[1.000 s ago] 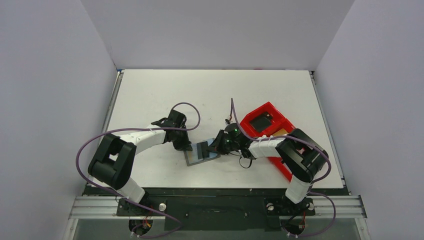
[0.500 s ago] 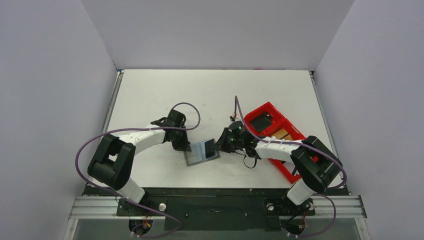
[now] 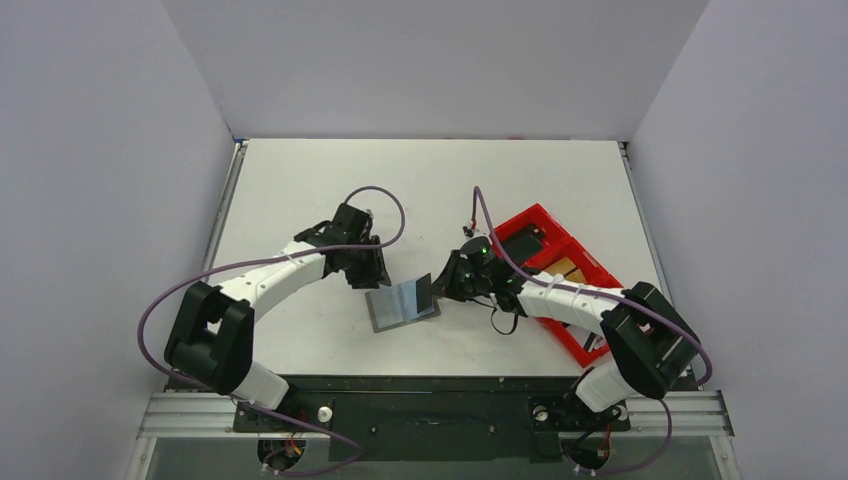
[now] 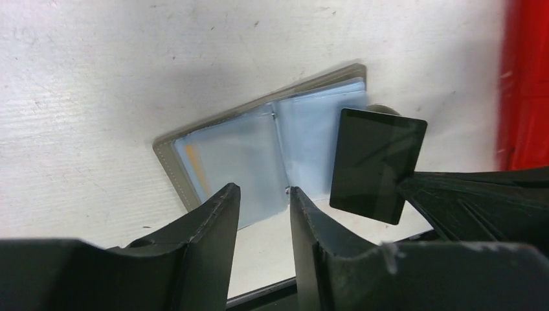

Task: Take the credit cards out of the card holder
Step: Place the credit card in the storage box.

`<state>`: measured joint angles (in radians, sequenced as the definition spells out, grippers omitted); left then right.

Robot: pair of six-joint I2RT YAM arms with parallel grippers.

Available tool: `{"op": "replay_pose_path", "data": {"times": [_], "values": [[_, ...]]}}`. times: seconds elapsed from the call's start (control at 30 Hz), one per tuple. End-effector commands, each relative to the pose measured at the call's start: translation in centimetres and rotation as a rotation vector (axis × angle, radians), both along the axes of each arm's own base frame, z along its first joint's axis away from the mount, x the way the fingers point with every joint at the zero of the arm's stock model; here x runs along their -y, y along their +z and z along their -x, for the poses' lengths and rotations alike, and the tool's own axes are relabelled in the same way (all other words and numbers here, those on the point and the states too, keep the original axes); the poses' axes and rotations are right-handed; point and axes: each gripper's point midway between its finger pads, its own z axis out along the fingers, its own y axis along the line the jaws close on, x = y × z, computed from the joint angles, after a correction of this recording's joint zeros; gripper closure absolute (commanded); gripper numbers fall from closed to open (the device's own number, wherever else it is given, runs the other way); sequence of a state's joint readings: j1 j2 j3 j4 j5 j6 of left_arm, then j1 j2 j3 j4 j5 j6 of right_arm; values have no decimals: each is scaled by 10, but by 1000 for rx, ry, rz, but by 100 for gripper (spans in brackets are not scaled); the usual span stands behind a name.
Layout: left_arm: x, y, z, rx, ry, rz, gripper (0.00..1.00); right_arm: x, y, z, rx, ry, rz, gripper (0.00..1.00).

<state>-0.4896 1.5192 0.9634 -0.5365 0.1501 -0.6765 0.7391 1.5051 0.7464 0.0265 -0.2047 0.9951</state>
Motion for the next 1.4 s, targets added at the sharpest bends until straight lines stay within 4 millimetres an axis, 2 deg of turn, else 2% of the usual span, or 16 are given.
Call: {"op": "replay_pose_path", "data": {"times": [0.0,0.23,0.37,0.5,0.77,0.83,1.03,1.17,1.27,1.37], "values": [[6,37,-11,89,-20,32,66,-3,41,-16,104,-18,-38,100],[5,51,-12,121,-22,38,61,7,57,-17,123,-39,-20,100],[6,53,-11,123,-29,42,61,22,69,-22,142,-87,-15,100],[7,55,-10,127,-38,51,61,55,75,-30,142,-179,23,100],[8,55,-6,127,-57,62,61,150,93,-60,175,-472,105,100],[9,55,-6,127,-61,66,61,174,93,-69,168,-549,122,100],[9,60,-3,136,-68,77,61,216,80,-89,138,-689,203,100],[8,61,-1,138,-69,78,61,228,72,-107,122,-736,209,100],[7,61,1,133,-71,77,61,230,70,-122,123,-753,208,100],[6,65,2,142,-68,79,61,228,57,-133,94,-753,207,100]]}}
